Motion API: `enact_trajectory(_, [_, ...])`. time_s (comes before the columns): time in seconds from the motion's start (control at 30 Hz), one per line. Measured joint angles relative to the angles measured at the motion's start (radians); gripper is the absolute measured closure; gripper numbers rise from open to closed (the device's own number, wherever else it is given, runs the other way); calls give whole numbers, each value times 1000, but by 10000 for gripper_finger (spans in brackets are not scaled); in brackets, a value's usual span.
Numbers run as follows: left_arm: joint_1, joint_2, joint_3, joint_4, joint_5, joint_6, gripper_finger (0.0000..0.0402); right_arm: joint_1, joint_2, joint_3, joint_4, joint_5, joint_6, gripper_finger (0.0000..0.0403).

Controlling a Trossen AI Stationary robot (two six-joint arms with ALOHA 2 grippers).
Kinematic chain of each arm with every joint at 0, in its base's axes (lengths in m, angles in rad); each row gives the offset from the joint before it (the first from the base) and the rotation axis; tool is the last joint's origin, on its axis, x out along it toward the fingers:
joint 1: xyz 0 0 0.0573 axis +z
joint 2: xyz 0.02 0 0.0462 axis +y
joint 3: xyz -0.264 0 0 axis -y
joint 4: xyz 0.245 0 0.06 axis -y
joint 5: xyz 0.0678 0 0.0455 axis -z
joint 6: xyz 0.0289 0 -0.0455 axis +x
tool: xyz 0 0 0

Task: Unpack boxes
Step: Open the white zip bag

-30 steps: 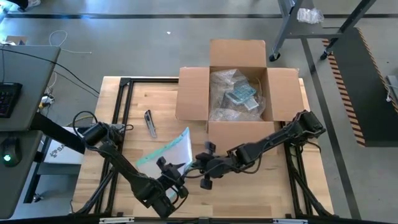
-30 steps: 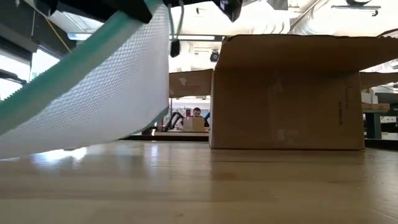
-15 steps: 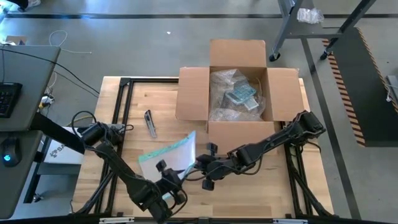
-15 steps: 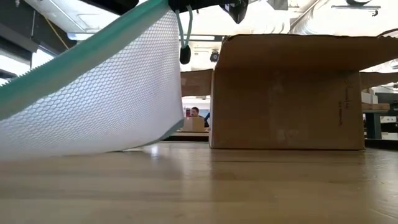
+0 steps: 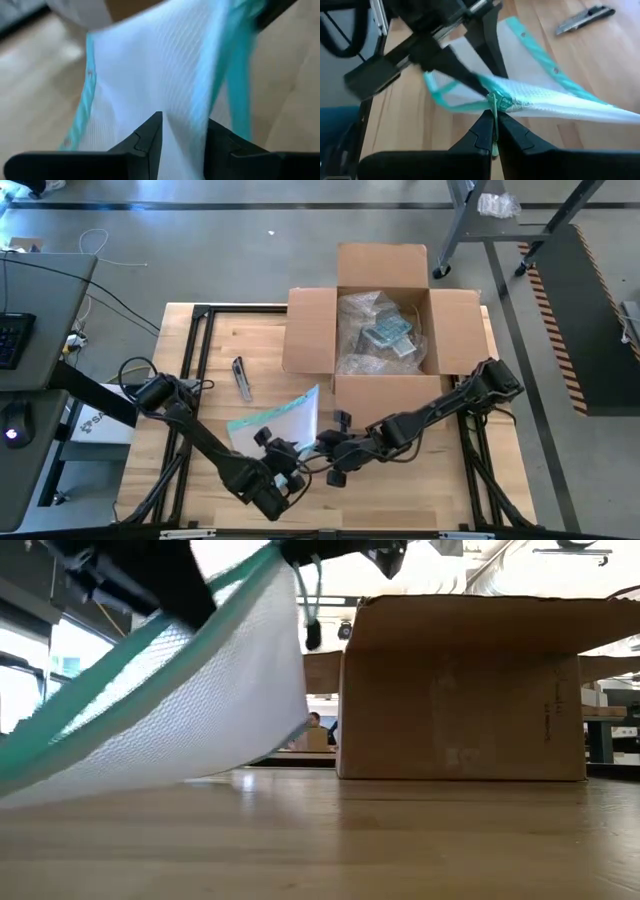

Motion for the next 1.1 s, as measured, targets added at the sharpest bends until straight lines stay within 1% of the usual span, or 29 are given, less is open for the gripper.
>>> enact_trajectory(0.1, [-19, 0, -29, -15, 65, -56, 323, 0, 0, 0, -48, -1, 30, 403])
enact_trajectory(0.23, [-63, 0, -56, -95, 150, -181, 335, 6, 0, 0, -130, 3, 66, 403])
enact_trajectory(0.33, [-109, 0, -80, -133, 162, -267, 343, 19, 0, 0, -179, 22, 89, 403])
enact_trajectory(0.47, [-161, 0, -134, -132, 165, -347, 350, 34, 0, 0, -196, 31, 105, 403])
enact_trajectory(0.57, [-178, 0, -184, -118, 178, -386, 350, 45, 0, 0, -195, 30, 105, 403])
enact_trajectory(0.67, [-180, 0, -241, -59, 189, -369, 346, 51, 0, 0, -195, 15, 105, 403])
enact_trajectory(0.77, [-171, 0, -301, 86, 160, -302, 331, 52, 0, 0, -187, 0, 100, 403])
enact_trajectory(0.83, [-155, 0, -342, 199, 158, -241, 316, 52, 0, 0, -188, -4, 99, 403])
enact_trajectory(0.93, [-123, -2, -386, 304, 147, -198, 292, 52, 0, 0, -186, -5, 93, 403])
enact_trajectory(1.03, [-88, -5, -381, 278, 185, -180, 283, 52, 0, 0, -184, -10, 81, 403])
enact_trajectory(1.1, [-72, -2, -352, 216, 203, -159, 299, 52, 0, 0, -183, -12, 78, 403])
